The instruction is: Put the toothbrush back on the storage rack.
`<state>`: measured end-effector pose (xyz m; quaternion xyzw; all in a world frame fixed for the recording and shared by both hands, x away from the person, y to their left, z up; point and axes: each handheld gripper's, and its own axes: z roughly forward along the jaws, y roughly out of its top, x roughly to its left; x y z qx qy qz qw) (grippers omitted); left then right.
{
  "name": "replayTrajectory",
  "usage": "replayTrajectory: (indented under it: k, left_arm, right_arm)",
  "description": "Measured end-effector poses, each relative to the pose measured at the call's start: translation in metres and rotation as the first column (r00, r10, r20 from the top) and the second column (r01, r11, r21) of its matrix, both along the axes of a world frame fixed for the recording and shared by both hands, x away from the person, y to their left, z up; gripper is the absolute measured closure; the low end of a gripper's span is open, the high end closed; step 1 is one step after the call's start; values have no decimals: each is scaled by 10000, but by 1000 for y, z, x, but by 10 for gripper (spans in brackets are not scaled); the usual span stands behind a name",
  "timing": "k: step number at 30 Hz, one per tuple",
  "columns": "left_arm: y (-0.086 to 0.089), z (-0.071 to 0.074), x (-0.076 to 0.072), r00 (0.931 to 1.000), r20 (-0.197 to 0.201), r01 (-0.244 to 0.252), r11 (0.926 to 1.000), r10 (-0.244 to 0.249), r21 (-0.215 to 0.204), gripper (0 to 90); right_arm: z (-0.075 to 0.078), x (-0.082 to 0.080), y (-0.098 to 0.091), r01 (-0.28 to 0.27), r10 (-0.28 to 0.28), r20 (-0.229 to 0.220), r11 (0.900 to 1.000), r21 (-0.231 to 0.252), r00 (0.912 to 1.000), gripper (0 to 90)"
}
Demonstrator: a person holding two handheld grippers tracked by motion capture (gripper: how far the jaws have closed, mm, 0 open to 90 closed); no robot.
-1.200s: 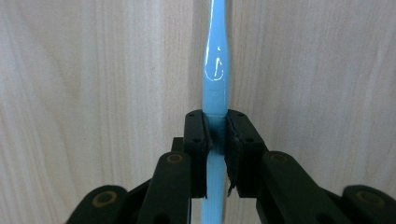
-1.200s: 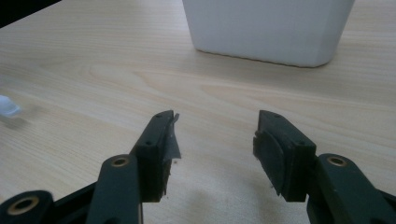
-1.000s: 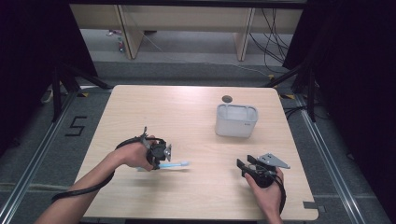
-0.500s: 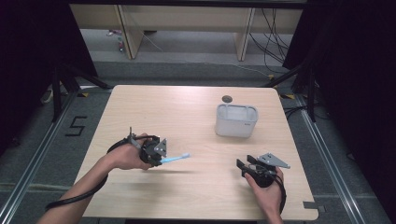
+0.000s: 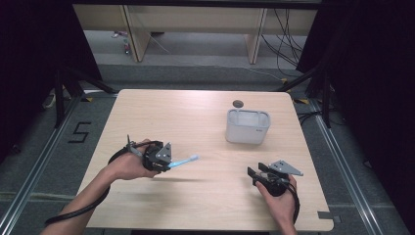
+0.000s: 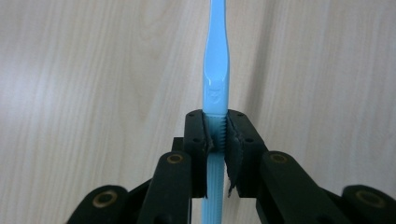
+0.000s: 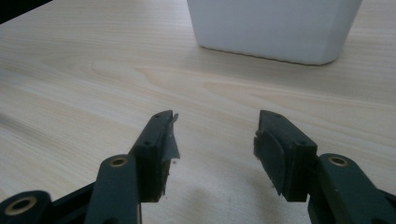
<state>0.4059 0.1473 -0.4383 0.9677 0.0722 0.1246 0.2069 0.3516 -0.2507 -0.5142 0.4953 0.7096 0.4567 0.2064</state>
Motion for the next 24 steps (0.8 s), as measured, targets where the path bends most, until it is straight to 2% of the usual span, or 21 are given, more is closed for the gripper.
replayTrajectory:
  k: [1, 2, 3, 5, 8, 10, 11, 12, 13, 15, 17, 18, 19, 20, 21, 22, 23, 24]
  left_arm:
    - [1, -1, 1, 10000, -49, -49, 9998, 48, -171, 787]
    - [1, -1, 1, 10000, -49, -49, 9998, 48, -171, 787]
    - [2, -2, 1, 9995, -69, -302, 9979, 299, -574, 787]
    - [3, -1, 1, 9997, 48, -257, 9979, 260, -594, 787]
    - [5, -1, 2, 9982, 253, -512, 9930, 542, -1063, 787]
    - [6, -1, 2, 9975, 351, -561, 9904, 610, -1265, 787]
    - [6, -2, 1, 9969, 366, -637, 9894, 690, -1302, 786]
    - [6, -3, 0, 9953, 511, -736, 9867, 818, -1449, 786]
    - [7, -4, 1, 9947, 574, -760, 9869, 849, -1424, 786]
    - [7, -6, 0, 9924, 790, -795, 9819, 941, -1718, 787]
    - [8, -6, -1, 9921, 746, -865, 9796, 1014, -1813, 787]
    - [8, -7, -1, 9900, 915, -877, 9761, 1076, -1990, 787]
    - [9, -7, -2, 9889, 888, -975, 9713, 1191, -2168, 787]
    - [9, -7, -2, 9882, 915, -991, 9686, 1227, -2281, 787]
    - [9, -7, -2, 9882, 915, -991, 9686, 1227, -2281, 787]
    - [10, -7, -1, 9896, 799, -978, 9673, 1194, -2339, 787]
    - [10, -7, -1, 9896, 799, -978, 9673, 1194, -2339, 787]
    - [11, -8, -2, 9865, 849, -1147, 9610, 1399, -2515, 787]
  right_arm:
    - [0, 0, 0, -2, 2, 53, 10000, -29, 10000, 472]
    - [0, 0, 0, -2, 2, 53, 10000, -29, 10000, 472]
    - [0, 0, 0, 1, 0, 45, 9999, -101, 10000, 472]
    - [0, 0, 0, -31, 32, 58, 9999, -104, 10000, 472]
    - [-1, 1, 2, -91, 91, 265, 10000, -1, 9996, 472]
    - [-1, 1, 4, -83, 80, 142, 9997, 247, 9999, 472]
    - [-2, 1, 4, -142, 139, 245, 9998, 146, 9996, 472]
    - [1, -3, 6, 151, -144, -265, 9995, 283, 9995, 472]
    - [0, -1, 5, -59, 58, 60, 9997, 223, 10000, 472]
    - [1, -3, 5, 40, -40, 3, 10000, 73, 10000, 472]
    - [0, -2, 5, -13, 14, 125, 10000, -4, 9999, 472]
    - [0, -2, 5, -13, 14, 125, 10000, -4, 9999, 472]
    - [-1, 0, 5, -159, 160, 513, 9999, -19, 9986, 472]
    - [-1, 0, 7, -218, 212, 369, 9996, 163, 9991, 472]
    - [-1, 0, 7, -207, 201, 377, 9997, 147, 9991, 472]
    - [-1, 0, 6, -155, 162, 626, 9998, -127, 9979, 472]
    - [0, -1, 6, -182, 191, 475, 9997, -190, 9987, 472]
    - [0, -1, 7, -149, 157, 442, 9997, -178, 9989, 472]
